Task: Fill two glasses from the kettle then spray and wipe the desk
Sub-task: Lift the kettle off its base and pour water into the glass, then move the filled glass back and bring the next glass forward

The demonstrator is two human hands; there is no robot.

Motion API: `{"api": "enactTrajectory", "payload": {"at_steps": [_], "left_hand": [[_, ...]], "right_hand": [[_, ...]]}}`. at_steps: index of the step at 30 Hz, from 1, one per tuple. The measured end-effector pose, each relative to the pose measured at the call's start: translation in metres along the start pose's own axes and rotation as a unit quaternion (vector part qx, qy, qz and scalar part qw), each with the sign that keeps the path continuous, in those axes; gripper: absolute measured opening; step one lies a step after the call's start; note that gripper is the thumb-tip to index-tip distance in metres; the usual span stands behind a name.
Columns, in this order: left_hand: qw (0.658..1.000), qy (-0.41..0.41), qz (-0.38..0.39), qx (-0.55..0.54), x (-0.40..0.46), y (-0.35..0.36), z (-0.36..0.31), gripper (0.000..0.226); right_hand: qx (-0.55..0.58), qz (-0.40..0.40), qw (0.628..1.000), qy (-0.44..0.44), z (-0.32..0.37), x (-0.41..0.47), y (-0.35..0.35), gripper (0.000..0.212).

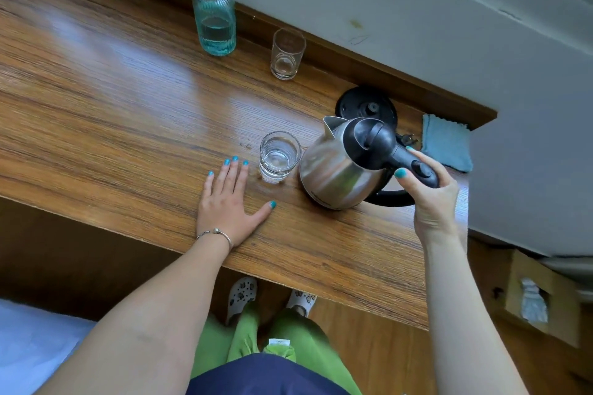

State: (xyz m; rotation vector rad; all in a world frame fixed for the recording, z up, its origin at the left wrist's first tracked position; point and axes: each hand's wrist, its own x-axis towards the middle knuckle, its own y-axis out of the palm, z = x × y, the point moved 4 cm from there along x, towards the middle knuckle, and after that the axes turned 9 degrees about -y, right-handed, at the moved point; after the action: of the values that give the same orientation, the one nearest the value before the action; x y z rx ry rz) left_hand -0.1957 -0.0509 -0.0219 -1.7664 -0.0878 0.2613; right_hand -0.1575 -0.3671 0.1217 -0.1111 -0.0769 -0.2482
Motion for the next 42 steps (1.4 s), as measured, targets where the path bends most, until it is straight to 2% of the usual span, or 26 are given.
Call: {"api": "enactTrajectory", "payload": {"at_steps": [2,5,8,10,12,14,18,21,24,28,34,39,42], "left_hand": [[1.000,-0.002,0.000,0.010,0.001,0.001,0.000,0.101],[1.000,0.001,0.012,0.025,0.000,0.002,0.002,0.101],[0.999,0.006,0.028,0.033,0.001,0.002,0.002,0.100],[0.999,0.007,0.039,0.037,0.002,0.000,0.001,0.102],[0.998,0.008,0.055,0.039,0.003,-0.001,0.001,0.103],[0.997,0.015,0.071,0.041,0.003,-0.003,0.002,0.101],[0.996,0.043,0.077,0.032,0.004,-0.005,0.006,0.094],[0.995,0.075,0.060,0.016,0.006,-0.007,0.013,0.087],[0.992,0.115,0.047,0.023,0.023,-0.013,0.024,0.084],[0.988,0.146,0.039,0.041,0.073,-0.029,0.048,0.083],[0.975,0.199,0.072,0.062,0.146,-0.038,0.080,0.085],[0.961,0.252,0.085,0.071,0.171,-0.036,0.070,0.092],[0.960,0.262,0.081,0.050,0.187,-0.035,0.050,0.094]], "right_hand": [[-0.045,-0.030,0.999,-0.009,-0.002,-0.003,0.000,0.043],[-0.098,-0.101,0.990,-0.016,-0.009,-0.021,0.000,0.067],[-0.163,-0.175,0.969,0.058,-0.032,-0.056,0.000,0.085],[-0.192,-0.196,0.955,0.114,-0.050,-0.078,0.006,0.084],[-0.198,-0.168,0.955,0.141,-0.066,-0.098,0.018,0.075],[-0.201,-0.095,0.964,0.148,-0.079,-0.112,0.036,0.064],[-0.180,0.030,0.978,0.101,-0.085,-0.119,0.080,0.059],[-0.162,0.063,0.980,0.093,-0.081,-0.111,0.110,0.062],[-0.153,0.057,0.982,0.094,-0.081,-0.108,0.138,0.065],[-0.161,-0.003,0.981,0.111,-0.077,-0.100,0.178,0.076],[-0.171,-0.173,0.960,0.139,-0.072,-0.090,0.222,0.088],[-0.199,-0.246,0.936,0.158,-0.067,-0.074,0.238,0.095],[-0.214,-0.282,0.923,0.151,-0.064,-0.071,0.243,0.091]]}}
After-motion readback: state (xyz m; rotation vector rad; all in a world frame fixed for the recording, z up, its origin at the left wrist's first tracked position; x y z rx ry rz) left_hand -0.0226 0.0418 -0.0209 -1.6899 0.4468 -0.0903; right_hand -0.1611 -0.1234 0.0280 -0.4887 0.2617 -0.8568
